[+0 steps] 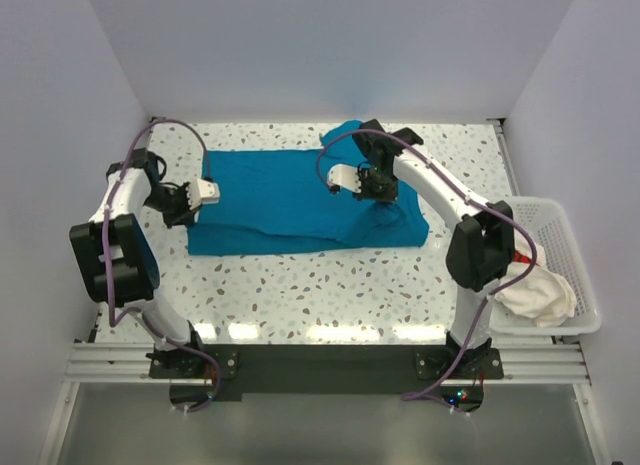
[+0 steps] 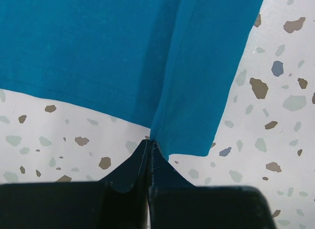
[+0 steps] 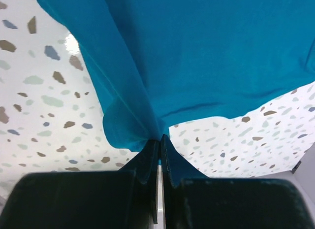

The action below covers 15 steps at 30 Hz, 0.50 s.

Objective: Fold and stack the t-shirts
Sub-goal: Fold the tshirt

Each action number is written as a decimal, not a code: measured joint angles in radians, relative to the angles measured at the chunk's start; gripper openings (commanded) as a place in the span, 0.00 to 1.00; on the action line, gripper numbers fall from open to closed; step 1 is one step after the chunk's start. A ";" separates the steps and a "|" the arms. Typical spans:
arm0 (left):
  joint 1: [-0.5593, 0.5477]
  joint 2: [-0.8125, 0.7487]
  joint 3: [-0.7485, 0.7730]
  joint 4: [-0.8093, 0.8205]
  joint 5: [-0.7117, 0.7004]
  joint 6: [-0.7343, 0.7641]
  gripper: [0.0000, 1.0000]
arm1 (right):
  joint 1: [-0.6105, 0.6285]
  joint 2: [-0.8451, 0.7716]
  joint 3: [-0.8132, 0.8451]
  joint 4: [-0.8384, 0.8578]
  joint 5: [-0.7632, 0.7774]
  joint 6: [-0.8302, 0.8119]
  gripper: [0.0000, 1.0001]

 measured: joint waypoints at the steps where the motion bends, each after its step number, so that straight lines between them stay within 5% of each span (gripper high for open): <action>1: 0.000 0.010 0.007 0.002 0.001 -0.003 0.00 | -0.004 0.024 0.024 -0.007 0.000 -0.009 0.00; 15: 0.000 0.089 0.040 0.013 0.001 -0.034 0.00 | -0.039 0.209 0.172 -0.028 0.013 -0.085 0.00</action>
